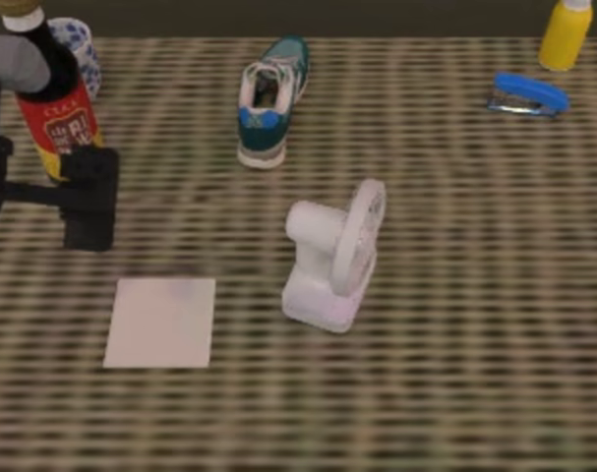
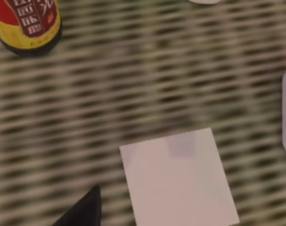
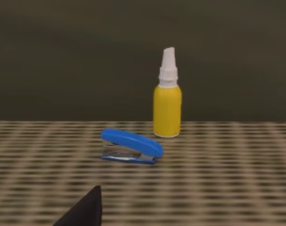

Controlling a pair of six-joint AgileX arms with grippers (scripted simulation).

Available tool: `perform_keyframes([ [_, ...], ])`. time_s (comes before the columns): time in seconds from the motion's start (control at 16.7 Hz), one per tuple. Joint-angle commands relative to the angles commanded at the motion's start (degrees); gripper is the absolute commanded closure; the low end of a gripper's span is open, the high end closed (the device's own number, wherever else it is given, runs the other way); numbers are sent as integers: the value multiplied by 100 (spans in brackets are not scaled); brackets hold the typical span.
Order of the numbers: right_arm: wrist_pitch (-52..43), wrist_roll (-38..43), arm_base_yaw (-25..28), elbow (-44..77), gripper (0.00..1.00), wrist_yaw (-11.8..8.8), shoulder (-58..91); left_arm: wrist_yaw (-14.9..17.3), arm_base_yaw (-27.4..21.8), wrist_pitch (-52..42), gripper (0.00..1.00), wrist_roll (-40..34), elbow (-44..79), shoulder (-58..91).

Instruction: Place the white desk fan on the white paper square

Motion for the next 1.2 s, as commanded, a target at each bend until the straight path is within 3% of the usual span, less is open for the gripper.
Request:
perform_keyframes([
  [0.42,0,0,0,0,0,0,0,-71,-1283,-2641,0,-678,4158,3935],
  [0.72,0,0,0,0,0,0,0,-169,-1993,-3944,0,-1132,6772,6193],
  [0.96,0,0,0,0,0,0,0,-245,-2353,-4506,0,-1395,8188,7321],
  [1.2,0,0,0,0,0,0,0,-277,-2477,-4676,0,-1494,8685,7705],
])
